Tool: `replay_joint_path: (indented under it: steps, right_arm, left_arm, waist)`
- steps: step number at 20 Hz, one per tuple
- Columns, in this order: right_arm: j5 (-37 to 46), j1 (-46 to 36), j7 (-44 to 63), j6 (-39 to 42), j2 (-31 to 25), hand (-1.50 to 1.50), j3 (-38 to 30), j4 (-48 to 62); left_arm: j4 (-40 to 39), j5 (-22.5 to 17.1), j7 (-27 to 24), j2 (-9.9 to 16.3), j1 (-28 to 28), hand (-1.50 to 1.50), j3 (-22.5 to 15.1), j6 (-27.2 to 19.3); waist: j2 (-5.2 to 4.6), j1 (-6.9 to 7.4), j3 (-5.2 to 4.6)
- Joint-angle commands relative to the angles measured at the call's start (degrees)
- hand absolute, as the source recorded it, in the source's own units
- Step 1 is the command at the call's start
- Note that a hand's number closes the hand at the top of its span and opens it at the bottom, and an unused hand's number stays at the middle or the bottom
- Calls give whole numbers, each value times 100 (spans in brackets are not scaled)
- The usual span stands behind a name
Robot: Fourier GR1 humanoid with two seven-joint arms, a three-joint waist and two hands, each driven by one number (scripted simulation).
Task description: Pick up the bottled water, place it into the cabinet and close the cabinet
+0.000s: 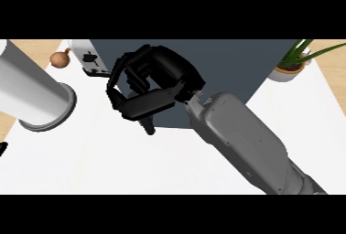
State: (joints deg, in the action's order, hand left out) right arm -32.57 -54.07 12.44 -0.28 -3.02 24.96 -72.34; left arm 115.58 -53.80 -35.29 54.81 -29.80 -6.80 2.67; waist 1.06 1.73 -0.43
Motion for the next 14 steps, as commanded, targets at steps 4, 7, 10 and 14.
replay_joint_path:
  steps: [4,7,10,14]
  right_arm:
    - [248,-193,-257,-241,-542,150,-745,600]
    - [495,-293,-501,-420,-570,-150,-788,811]
    - [530,-326,-554,-390,-518,-150,-766,896]
    - [562,-215,-649,-356,-522,-150,-741,870]
  left_arm:
    - [77,129,123,-161,124,-150,-147,-20]
    - [7,138,107,-134,149,-150,-71,37]
    - [-6,193,146,-182,292,-150,-141,56]
    - [78,200,275,-200,307,-150,-167,-41]
  waist:
    - [-131,-112,43]
    - [-152,-61,38]
    - [-165,-79,36]
    - [-159,-80,40]
